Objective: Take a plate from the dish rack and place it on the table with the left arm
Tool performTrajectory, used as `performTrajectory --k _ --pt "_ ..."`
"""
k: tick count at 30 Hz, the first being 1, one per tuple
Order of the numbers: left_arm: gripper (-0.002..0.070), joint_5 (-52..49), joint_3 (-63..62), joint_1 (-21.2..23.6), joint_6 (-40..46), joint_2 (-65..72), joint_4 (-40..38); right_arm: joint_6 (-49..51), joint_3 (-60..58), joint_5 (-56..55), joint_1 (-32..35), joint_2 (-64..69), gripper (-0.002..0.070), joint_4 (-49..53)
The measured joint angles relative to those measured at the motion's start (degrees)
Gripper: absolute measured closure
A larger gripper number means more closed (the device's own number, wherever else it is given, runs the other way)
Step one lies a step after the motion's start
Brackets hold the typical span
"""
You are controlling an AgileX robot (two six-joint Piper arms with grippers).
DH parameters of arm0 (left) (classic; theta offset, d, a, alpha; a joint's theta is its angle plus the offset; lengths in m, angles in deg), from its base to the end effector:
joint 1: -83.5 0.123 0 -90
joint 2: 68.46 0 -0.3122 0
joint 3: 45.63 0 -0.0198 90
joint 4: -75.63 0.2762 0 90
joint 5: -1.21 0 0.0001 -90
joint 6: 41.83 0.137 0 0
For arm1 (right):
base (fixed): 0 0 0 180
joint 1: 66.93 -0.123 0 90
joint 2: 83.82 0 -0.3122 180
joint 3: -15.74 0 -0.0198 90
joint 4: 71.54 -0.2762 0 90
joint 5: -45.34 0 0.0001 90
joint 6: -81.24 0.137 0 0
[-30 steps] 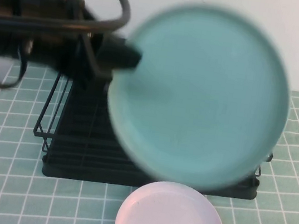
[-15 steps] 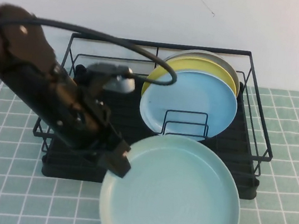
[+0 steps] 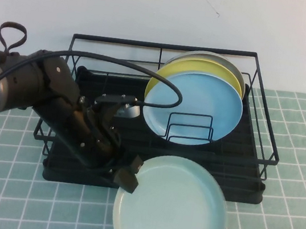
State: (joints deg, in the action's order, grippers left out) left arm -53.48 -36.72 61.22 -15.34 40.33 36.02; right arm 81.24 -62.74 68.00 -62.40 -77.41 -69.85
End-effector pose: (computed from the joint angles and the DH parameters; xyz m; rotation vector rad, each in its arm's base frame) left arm 0.3286 -0.2117 0.1946 0.6798 2.7876 -0.8602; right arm 0.0933 -0.0090 0.1608 0.0565 1.8769 -0.0837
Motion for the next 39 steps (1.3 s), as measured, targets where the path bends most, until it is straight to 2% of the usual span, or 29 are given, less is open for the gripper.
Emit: performTrajectory --k 2,6,9,11,17,22,25,33,39 --pt "0.053 0.08 0.0 0.0 0.0 0.0 -0.23 0.0 0.0 0.0 0.0 0.0 0.0678 0.0" --pt "0.0349 -0.49 -0.11 0.0 -0.49 0.0 -0.23 0.0 0.0 0.0 0.0 0.0 0.0678 0.0" --pt "0.0289 -1.53 -0.58 0.0 -1.22 -0.38 0.73 0.0 0.0 0.0 0.0 0.0 0.0678 0.0" --pt "0.0305 -1.94 -1.29 0.0 -2.43 -1.39 2.89 0.0 0.0 0.0 0.0 0.0 0.0678 0.0" --pt "0.0454 -2.01 -5.18 0.0 -7.35 -11.21 13.04 0.0 0.0 0.0 0.0 0.0 0.0678 0.0" --pt "0.0591 2.17 -6.05 0.0 -11.02 -25.5 18.78 0.0 0.0 0.0 0.0 0.0 0.0678 0.0" --pt "0.065 6.88 -3.83 0.0 -12.75 -35.94 20.22 0.0 0.0 0.0 0.0 0.0 0.0678 0.0" --pt "0.0673 22.49 13.76 0.0 -21.4 -59.7 27.7 0.0 0.0 0.0 0.0 0.0 0.0678 0.0" --pt "0.0673 34.05 28.3 0.0 -23.18 -69.69 29.42 0.0 0.0 0.0 0.0 0.0 0.0678 0.0"
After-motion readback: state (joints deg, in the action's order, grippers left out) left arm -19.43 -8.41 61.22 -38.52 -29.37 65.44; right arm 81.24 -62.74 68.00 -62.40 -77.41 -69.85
